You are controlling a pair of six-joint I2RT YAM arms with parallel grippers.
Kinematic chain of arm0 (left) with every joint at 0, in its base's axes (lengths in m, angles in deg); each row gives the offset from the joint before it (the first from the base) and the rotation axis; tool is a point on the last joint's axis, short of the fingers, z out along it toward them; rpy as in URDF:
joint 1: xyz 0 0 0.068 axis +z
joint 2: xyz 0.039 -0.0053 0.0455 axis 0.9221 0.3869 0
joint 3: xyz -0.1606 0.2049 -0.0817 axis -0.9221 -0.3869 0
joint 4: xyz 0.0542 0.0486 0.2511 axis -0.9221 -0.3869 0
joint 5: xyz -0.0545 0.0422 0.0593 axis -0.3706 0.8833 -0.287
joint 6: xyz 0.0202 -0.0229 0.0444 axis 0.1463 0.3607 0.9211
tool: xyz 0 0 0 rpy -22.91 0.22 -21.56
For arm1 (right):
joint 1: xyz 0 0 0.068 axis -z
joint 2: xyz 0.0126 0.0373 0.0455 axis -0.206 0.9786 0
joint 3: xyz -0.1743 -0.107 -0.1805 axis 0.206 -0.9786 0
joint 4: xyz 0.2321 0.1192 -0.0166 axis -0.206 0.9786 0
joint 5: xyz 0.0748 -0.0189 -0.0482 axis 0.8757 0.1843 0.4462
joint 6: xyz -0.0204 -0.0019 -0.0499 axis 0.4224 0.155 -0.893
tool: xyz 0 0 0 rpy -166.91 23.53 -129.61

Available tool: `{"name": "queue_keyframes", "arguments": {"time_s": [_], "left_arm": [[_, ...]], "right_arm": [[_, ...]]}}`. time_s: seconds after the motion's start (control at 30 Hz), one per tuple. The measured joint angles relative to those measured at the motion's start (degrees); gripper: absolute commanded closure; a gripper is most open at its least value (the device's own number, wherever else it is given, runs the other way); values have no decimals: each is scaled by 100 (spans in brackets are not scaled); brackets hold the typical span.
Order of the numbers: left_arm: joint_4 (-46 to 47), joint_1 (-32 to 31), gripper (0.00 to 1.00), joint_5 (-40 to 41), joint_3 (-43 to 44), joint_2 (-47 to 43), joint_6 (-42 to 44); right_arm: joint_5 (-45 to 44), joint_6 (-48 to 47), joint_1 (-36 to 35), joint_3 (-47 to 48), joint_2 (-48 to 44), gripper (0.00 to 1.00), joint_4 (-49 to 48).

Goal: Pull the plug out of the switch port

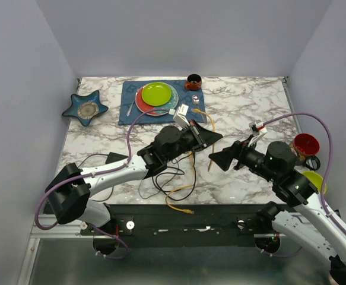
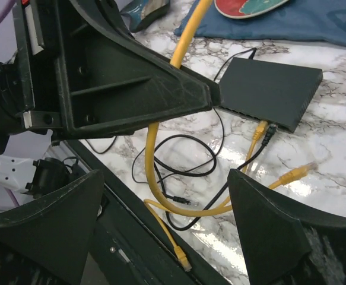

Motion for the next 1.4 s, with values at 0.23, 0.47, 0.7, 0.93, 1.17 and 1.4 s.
{"name": "queue_keyframes", "arguments": {"time_s": [0.23,0.47,0.7,0.93,1.17,1.4], "left_arm": [[-9,-7,100,-131,0,68,-125],[-92,-105,63,-249,0,208,-11],[-1952,-57,1,1102,-166,-1084,745],[-3338,210,1,2879,-348,-3320,1403],[-4771,210,1,3167,-896,-3504,1261],[-5661,210,1,3268,-1176,-3539,1056]], "right_arm": [[254,33,0,-208,306,49,-466],[321,83,-46,-337,560,99,-667],[-785,155,-55,164,966,99,7],[-2361,313,376,1294,2632,99,1014],[-3053,476,1657,2363,4251,95,1755],[-3416,352,2546,3458,5755,27,2297]]}}
